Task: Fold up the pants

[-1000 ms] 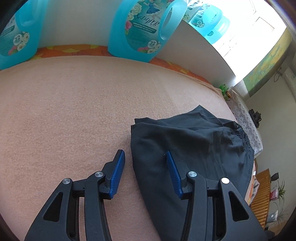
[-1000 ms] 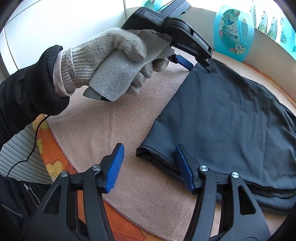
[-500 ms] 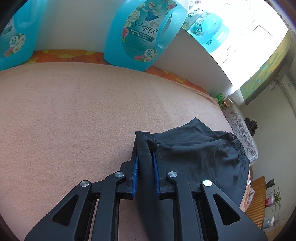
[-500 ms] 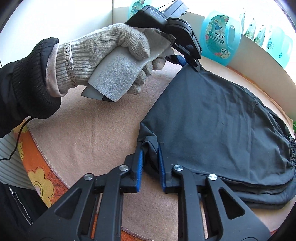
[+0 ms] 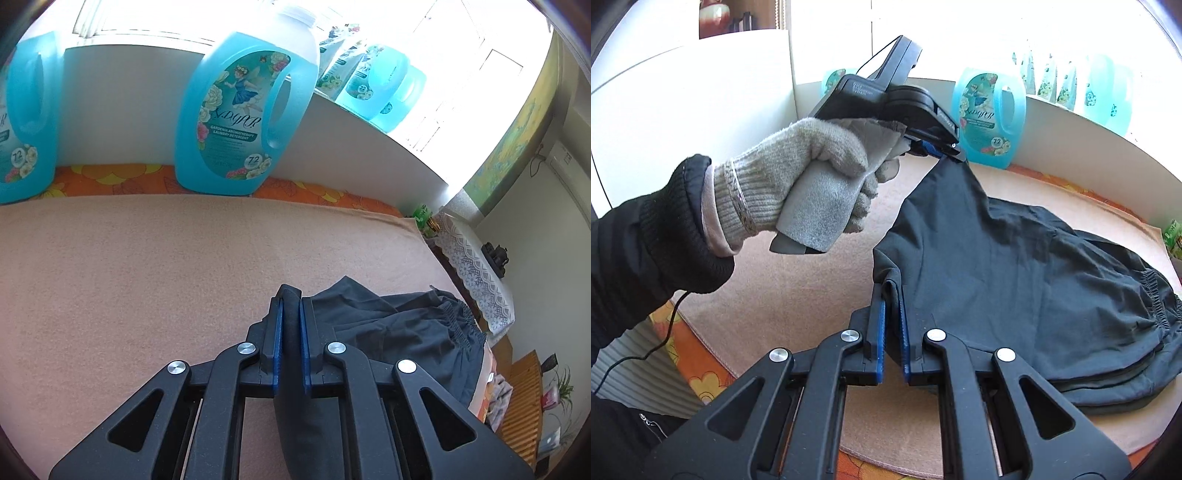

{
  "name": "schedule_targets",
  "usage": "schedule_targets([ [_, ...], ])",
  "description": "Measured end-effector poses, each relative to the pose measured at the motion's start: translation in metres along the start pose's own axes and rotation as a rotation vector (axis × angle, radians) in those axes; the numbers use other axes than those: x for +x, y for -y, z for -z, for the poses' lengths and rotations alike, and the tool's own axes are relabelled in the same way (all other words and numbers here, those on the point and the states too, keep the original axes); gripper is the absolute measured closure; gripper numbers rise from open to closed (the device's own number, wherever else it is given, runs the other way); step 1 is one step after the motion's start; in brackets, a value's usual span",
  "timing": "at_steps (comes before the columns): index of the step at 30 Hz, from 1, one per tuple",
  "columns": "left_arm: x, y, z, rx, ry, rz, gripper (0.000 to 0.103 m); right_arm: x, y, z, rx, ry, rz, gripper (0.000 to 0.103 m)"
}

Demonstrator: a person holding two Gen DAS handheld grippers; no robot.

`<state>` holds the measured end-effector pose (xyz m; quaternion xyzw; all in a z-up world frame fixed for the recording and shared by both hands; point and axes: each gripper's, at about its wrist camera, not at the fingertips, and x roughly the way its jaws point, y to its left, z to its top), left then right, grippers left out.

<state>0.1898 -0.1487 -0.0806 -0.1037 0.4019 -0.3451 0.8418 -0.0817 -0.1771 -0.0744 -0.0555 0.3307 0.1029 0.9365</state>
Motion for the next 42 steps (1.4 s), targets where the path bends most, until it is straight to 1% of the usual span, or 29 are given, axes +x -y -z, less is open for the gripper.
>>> schedule_targets([
  [1, 0.000, 0.006, -0.002, 0.005, 0.005, 0.000, 0.096, 0.003, 0.015, -0.011, 0.015, 0.015, -0.005, 0.096],
  [3, 0.000, 0.020, -0.008, 0.022, 0.015, -0.010, 0.097, -0.010, 0.029, -0.017, 0.046, 0.043, -0.018, 0.096],
  [7, 0.005, 0.054, -0.025, 0.057, 0.034, -0.010, 0.099, -0.035, 0.059, -0.021, 0.080, 0.107, 0.008, 0.096],
  [9, 0.009, 0.078, -0.034, 0.088, 0.043, -0.005, 0.099, -0.047, 0.079, -0.021, 0.116, 0.133, 0.010, 0.096],
  [12, 0.023, 0.116, -0.047, 0.143, 0.048, 0.005, 0.099, -0.059, 0.114, -0.019, 0.158, 0.165, 0.053, 0.097],
  [14, 0.031, 0.139, -0.053, 0.179, 0.048, 0.024, 0.099, -0.065, 0.141, -0.016, 0.217, 0.177, 0.059, 0.097],
  [17, 0.035, 0.159, -0.059, 0.208, 0.054, 0.041, 0.099, -0.066, 0.179, -0.008, 0.285, 0.181, 0.092, 0.097],
  [19, 0.035, 0.165, -0.059, 0.234, 0.054, 0.034, 0.099, -0.067, 0.208, -0.003, 0.332, 0.180, 0.127, 0.097],
  [23, 0.020, 0.163, -0.053, 0.231, 0.075, 0.079, 0.099, -0.066, 0.274, 0.012, 0.477, 0.164, 0.157, 0.097],
  [25, 0.018, 0.166, -0.042, 0.268, 0.042, 0.108, 0.099, -0.063, 0.304, 0.024, 0.545, 0.144, 0.165, 0.097],
  [27, 0.020, 0.175, -0.023, 0.345, -0.008, 0.119, 0.098, -0.060, 0.322, 0.037, 0.605, 0.132, 0.148, 0.097],
  [29, 0.024, 0.177, -0.005, 0.402, -0.052, 0.109, 0.097, -0.055, 0.330, 0.050, 0.646, 0.119, 0.122, 0.097],
  [30, 0.028, 0.174, 0.002, 0.403, -0.087, 0.121, 0.088, -0.053, 0.329, 0.055, 0.649, 0.112, 0.122, 0.097],
  [31, 0.032, 0.169, 0.008, 0.386, -0.119, 0.132, 0.080, -0.051, 0.326, 0.058, 0.640, 0.102, 0.131, 0.097],
  [32, 0.036, 0.164, 0.013, 0.359, -0.138, 0.130, 0.066, -0.049, 0.322, 0.061, 0.624, 0.090, 0.144, 0.097],
  [33, 0.041, 0.157, 0.017, 0.336, -0.156, 0.125, 0.058, -0.047, 0.319, 0.064, 0.612, 0.079, 0.153, 0.097],
  [36, 0.052, 0.138, 0.025, 0.266, -0.192, 0.089, 0.058, -0.041, 0.312, 0.070, 0.609, 0.056, 0.150, 0.097],
  [38, 0.058, 0.126, 0.030, 0.202, -0.225, 0.097, 0.058, -0.040, 0.308, 0.071, 0.600, 0.052, 0.162, 0.097],
  [39, 0.059, 0.124, 0.033, 0.196, -0.232, 0.101, 0.058, -0.039, 0.306, 0.071, 0.594, 0.051, 0.169, 0.097],
  [41, 0.061, 0.124, 0.039, 0.218, -0.234, 0.076, 0.058, -0.041, 0.306, 0.069, 0.594, 0.054, 0.171, 0.097],
  [42, 0.062, 0.123, 0.041, 0.217, -0.240, 0.076, 0.058, -0.041, 0.305, 0.069, 0.594, 0.054, 0.170, 0.097],
])
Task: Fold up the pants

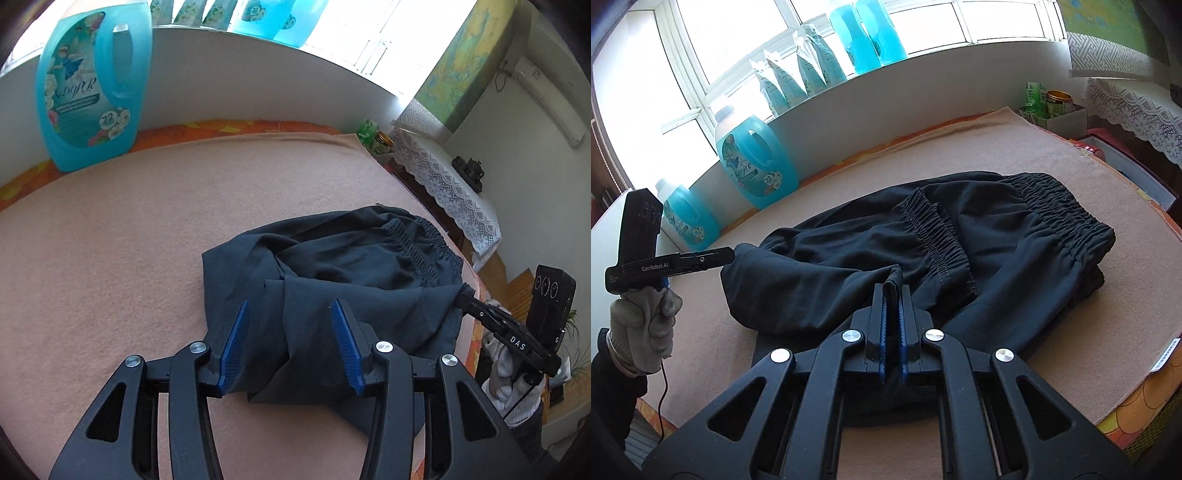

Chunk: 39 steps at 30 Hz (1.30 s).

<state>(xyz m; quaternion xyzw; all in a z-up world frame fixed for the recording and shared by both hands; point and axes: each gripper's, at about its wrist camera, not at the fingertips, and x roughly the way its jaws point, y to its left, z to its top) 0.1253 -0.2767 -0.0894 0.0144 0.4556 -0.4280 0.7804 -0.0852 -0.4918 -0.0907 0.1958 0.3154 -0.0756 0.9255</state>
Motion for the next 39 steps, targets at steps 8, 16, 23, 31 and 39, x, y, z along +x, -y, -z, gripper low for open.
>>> schedule_targets([
  [8, 0.008, 0.012, 0.007, 0.067, 0.029, 0.012, 0.097, -0.002, -0.006, 0.008, -0.011, -0.005, 0.033, 0.097],
  [16, -0.019, 0.015, 0.005, 0.021, 0.164, -0.003, 0.098, -0.034, -0.027, 0.026, -0.011, 0.045, -0.008, 0.097],
  [23, -0.051, 0.026, -0.002, -0.063, 0.278, -0.043, 0.098, -0.078, -0.062, 0.052, -0.045, 0.094, -0.046, 0.097],
  [31, -0.054, 0.049, -0.035, -0.053, 0.324, -0.060, 0.100, -0.087, -0.058, 0.047, -0.015, 0.105, -0.088, 0.097],
  [39, -0.042, 0.036, -0.029, 0.060, 0.194, -0.029, 0.099, -0.057, -0.037, 0.049, -0.033, 0.046, -0.061, 0.097],
])
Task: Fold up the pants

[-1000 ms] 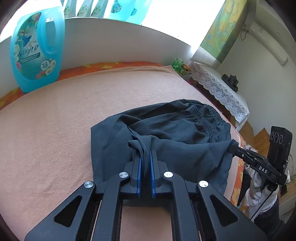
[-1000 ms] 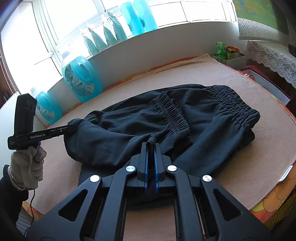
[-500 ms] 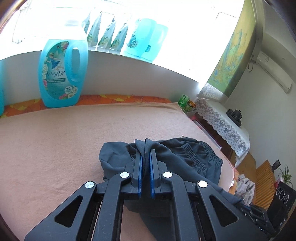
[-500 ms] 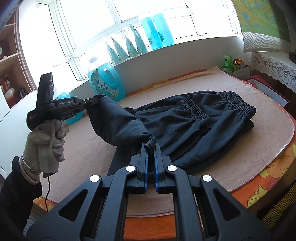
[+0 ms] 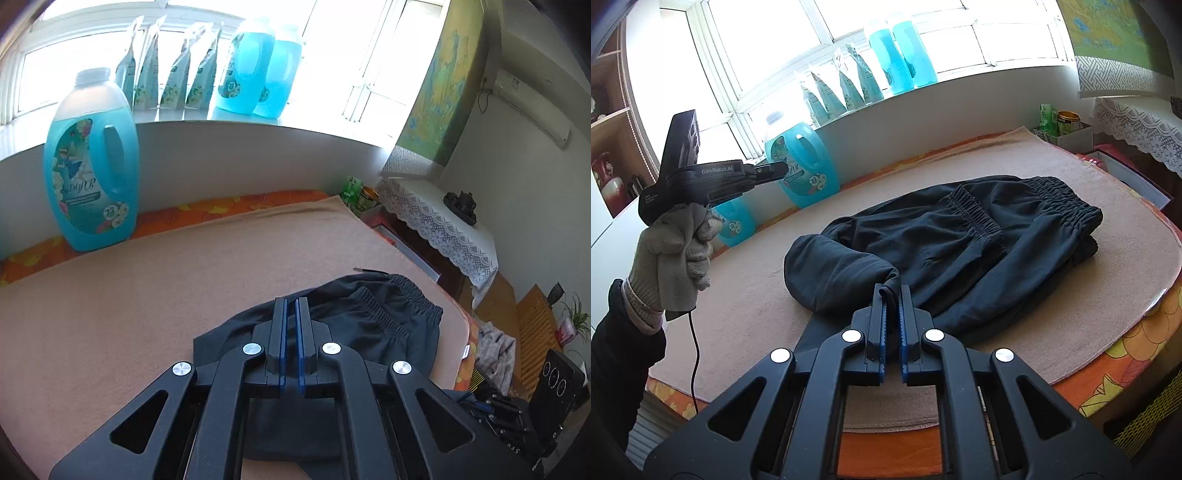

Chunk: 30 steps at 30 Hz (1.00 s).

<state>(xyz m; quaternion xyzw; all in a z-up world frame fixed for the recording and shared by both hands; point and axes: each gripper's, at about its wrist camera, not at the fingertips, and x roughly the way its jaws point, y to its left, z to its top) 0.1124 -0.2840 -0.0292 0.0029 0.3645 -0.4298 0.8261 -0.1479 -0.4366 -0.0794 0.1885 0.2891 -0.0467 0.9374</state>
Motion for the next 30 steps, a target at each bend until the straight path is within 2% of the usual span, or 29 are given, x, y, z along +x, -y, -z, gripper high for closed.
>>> schedule_targets([
  [1, 0.003, -0.008, 0.006, -0.010, -0.036, 0.008, 0.099, 0.004, 0.002, 0.003, 0.006, -0.011, 0.004, 0.097],
  [2, 0.006, -0.015, 0.013, -0.018, -0.063, 0.016, 0.091, 0.007, 0.004, 0.005, 0.010, -0.020, 0.007, 0.097],
  [3, 0.008, -0.022, 0.019, -0.026, -0.085, 0.027, 0.077, 0.010, 0.005, 0.007, 0.014, -0.028, 0.013, 0.097],
  [4, 0.008, -0.029, 0.026, -0.039, -0.097, 0.035, 0.073, 0.012, 0.007, 0.009, 0.022, -0.037, 0.017, 0.097],
  [8, 0.007, -0.044, 0.045, -0.040, -0.142, 0.098, 0.073, 0.020, 0.010, 0.009, 0.033, -0.059, 0.026, 0.097],
  [15, 0.026, -0.063, 0.047, -0.087, -0.180, 0.173, 0.072, 0.025, 0.004, 0.006, 0.024, -0.066, 0.043, 0.097],
  [19, 0.031, -0.058, 0.050, -0.076, -0.194, 0.201, 0.072, 0.025, 0.003, 0.007, 0.019, -0.071, 0.039, 0.097],
  [23, 0.033, -0.041, 0.052, 0.012, -0.198, 0.149, 0.072, 0.027, 0.005, 0.006, 0.022, -0.074, 0.029, 0.097],
  [25, 0.037, -0.034, 0.054, 0.051, -0.200, 0.126, 0.073, 0.027, 0.006, 0.007, 0.025, -0.073, 0.021, 0.097],
  [26, 0.039, -0.032, 0.055, 0.066, -0.197, 0.111, 0.081, 0.028, 0.007, 0.007, 0.026, -0.072, 0.018, 0.097],
  [27, 0.041, -0.030, 0.056, 0.085, -0.195, 0.085, 0.096, 0.027, 0.007, 0.007, 0.027, -0.070, 0.015, 0.097],
  [30, 0.040, -0.025, 0.059, 0.112, -0.174, 0.052, 0.100, 0.026, 0.008, 0.009, 0.031, -0.066, 0.005, 0.097],
])
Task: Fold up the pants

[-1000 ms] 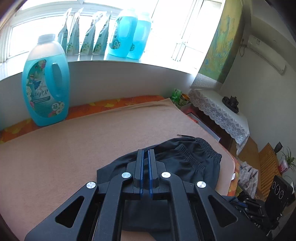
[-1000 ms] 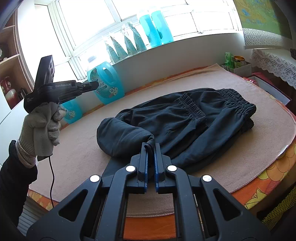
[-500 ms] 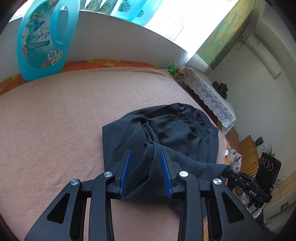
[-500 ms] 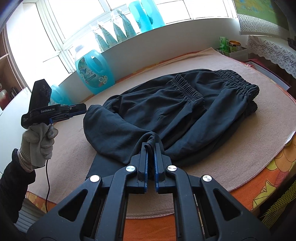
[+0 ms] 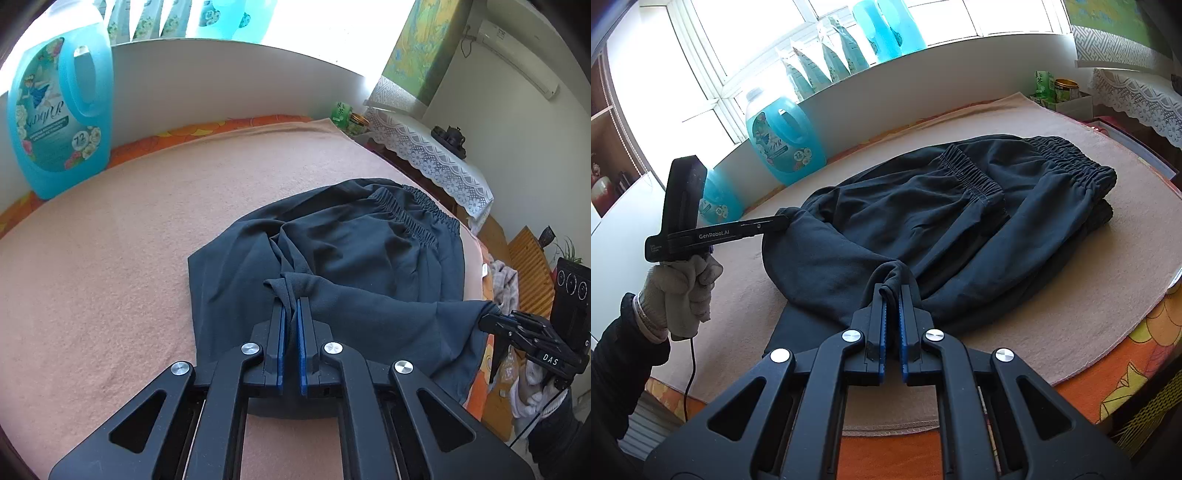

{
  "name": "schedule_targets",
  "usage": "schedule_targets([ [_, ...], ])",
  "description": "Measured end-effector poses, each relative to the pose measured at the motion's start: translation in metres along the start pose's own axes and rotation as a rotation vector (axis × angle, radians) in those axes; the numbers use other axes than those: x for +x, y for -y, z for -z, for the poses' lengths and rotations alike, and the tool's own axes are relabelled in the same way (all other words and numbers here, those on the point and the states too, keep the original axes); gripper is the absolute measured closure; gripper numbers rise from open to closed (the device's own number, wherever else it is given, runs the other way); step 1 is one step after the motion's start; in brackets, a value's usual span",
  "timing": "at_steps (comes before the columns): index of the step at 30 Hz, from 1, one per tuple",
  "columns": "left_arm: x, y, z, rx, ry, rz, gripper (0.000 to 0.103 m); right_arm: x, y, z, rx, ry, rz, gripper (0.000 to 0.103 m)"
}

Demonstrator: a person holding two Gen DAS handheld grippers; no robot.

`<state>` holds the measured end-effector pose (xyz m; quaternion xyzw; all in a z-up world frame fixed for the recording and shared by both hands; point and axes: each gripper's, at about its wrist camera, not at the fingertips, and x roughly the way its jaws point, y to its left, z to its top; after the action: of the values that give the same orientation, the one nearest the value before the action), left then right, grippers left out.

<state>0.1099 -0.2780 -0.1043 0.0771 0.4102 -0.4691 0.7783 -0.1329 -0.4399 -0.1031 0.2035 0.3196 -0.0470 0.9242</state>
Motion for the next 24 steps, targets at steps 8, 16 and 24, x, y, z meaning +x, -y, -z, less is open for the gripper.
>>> schedule_targets([
  [8, -0.024, 0.006, -0.024, -0.022, 0.091, 0.013, 0.100, -0.015, -0.005, -0.006, 0.012, 0.048, -0.041, 0.097],
  [16, -0.034, 0.033, -0.094, -0.007, 0.196, 0.019, 0.100, -0.039, -0.005, -0.033, -0.004, 0.142, -0.049, 0.097],
  [24, -0.001, 0.065, -0.151, 0.023, 0.220, 0.062, 0.102, -0.041, 0.032, -0.048, 0.031, 0.148, -0.037, 0.097],
])
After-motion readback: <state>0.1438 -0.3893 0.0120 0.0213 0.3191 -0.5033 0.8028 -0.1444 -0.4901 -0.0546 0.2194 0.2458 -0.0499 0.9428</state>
